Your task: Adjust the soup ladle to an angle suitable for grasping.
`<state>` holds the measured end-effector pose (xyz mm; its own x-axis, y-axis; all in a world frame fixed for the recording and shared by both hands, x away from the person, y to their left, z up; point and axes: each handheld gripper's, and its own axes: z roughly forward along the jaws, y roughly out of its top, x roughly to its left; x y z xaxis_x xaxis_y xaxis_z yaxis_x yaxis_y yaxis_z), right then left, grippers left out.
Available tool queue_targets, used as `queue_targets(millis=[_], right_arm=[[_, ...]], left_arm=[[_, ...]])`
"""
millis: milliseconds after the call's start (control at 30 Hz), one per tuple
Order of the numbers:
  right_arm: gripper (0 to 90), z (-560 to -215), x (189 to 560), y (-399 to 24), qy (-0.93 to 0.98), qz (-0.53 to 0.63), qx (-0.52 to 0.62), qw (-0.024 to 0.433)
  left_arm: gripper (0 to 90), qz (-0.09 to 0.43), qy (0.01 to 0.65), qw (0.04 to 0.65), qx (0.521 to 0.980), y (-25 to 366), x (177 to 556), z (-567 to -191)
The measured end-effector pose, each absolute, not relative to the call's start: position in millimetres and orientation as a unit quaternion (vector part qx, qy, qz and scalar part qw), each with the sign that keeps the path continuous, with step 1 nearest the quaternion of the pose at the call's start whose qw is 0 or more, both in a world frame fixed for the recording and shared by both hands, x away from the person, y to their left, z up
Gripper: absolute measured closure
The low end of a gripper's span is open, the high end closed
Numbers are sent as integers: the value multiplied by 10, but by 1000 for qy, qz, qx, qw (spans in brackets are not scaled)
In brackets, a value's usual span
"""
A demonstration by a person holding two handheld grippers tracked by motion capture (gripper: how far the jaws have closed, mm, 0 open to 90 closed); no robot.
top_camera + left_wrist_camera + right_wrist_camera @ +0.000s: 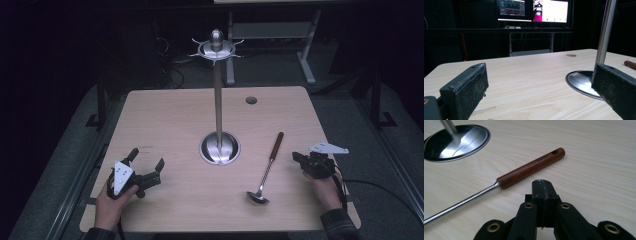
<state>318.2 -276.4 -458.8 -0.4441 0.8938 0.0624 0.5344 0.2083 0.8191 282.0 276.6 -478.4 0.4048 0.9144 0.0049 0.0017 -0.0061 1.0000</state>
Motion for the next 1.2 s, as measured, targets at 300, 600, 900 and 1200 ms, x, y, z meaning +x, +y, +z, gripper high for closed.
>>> queue_targets(millis=[300, 600, 900, 1200], right_arm=[[898, -4637, 3458, -2727, 739, 410, 486, 224], [899, -4682, 3741, -2695, 732, 418, 490, 224], [899, -4746, 3860, -2676, 738, 406, 493, 218], [899, -4779, 3875, -2609, 750, 398, 487, 205]], left_arm=[[3, 386, 384, 591, 595, 2764, 2822, -4784], [3, 387, 383, 590, 596, 2772, 2821, -4783], [3, 388, 382, 590, 597, 2767, 2823, -4783], [2, 387, 383, 591, 595, 2769, 2820, -4784]])
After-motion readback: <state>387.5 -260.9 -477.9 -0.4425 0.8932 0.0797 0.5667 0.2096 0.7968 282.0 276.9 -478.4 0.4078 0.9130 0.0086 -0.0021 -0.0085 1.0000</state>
